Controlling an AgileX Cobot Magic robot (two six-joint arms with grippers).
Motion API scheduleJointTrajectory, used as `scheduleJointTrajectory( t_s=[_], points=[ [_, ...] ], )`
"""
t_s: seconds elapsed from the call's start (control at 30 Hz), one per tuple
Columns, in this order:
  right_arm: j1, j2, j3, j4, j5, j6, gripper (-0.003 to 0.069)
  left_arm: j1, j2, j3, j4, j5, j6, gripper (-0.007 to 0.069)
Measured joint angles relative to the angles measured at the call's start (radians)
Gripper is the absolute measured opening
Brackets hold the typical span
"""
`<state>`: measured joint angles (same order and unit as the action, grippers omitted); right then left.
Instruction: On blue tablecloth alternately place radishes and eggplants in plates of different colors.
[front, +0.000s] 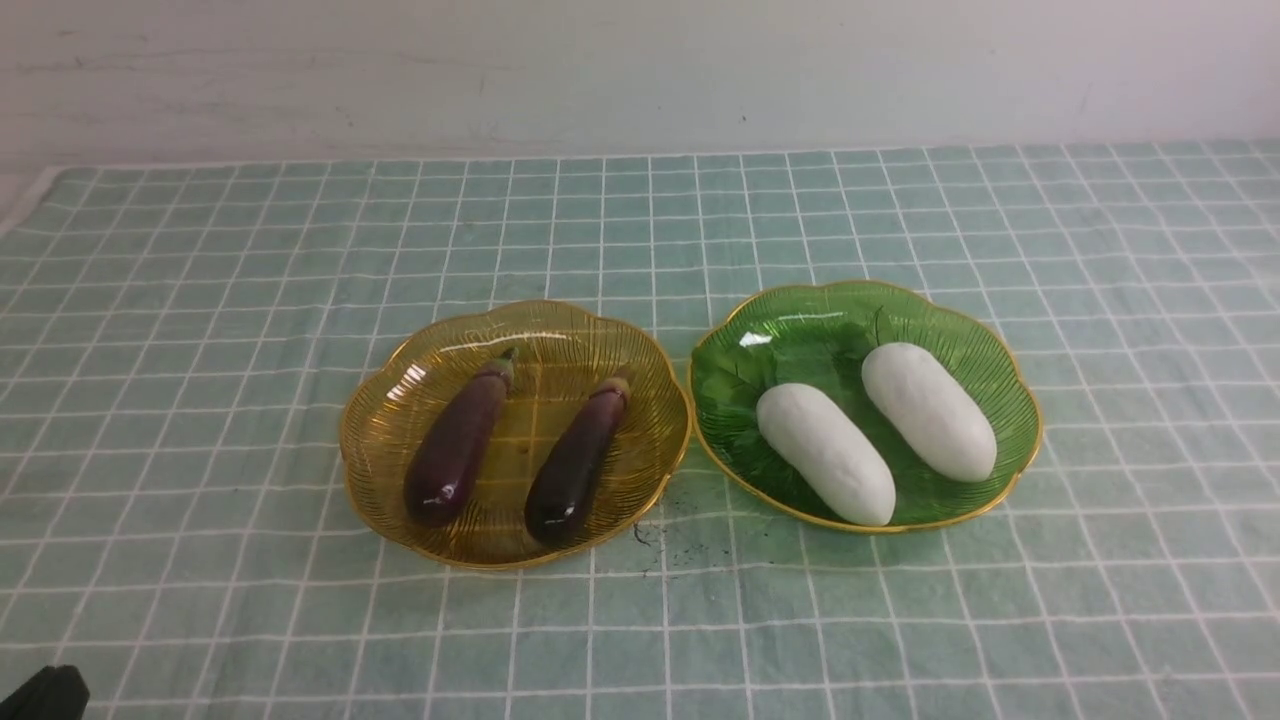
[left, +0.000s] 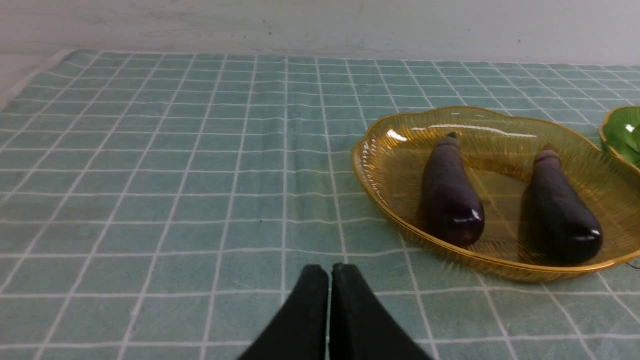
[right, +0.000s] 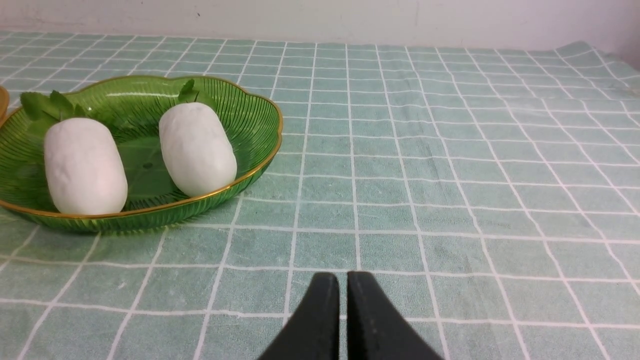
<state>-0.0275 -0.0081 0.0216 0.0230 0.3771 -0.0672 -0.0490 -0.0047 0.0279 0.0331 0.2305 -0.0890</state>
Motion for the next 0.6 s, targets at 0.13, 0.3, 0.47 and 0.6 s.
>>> scheduleJointTrajectory(
  t_s=[0.13,0.3,0.47,0.6],
  points=[
    [0.0,0.0,0.0,0.0,0.0,0.0,0.002,0.011,-0.006,0.0,0.019,0.04,-0.003,-0.0008],
    [0.0,0.0,0.0,0.0,0.0,0.0,0.002,0.014,-0.006,0.0,0.018,0.135,-0.004,-0.0008],
    [0.0,0.0,0.0,0.0,0.0,0.0,0.002,0.014,-0.006,0.0,0.003,0.148,-0.004,-0.0008],
    [0.0,0.0,0.0,0.0,0.0,0.0,0.002,0.014,-0.006,0.0,0.002,0.148,-0.004,-0.0008]
  ],
)
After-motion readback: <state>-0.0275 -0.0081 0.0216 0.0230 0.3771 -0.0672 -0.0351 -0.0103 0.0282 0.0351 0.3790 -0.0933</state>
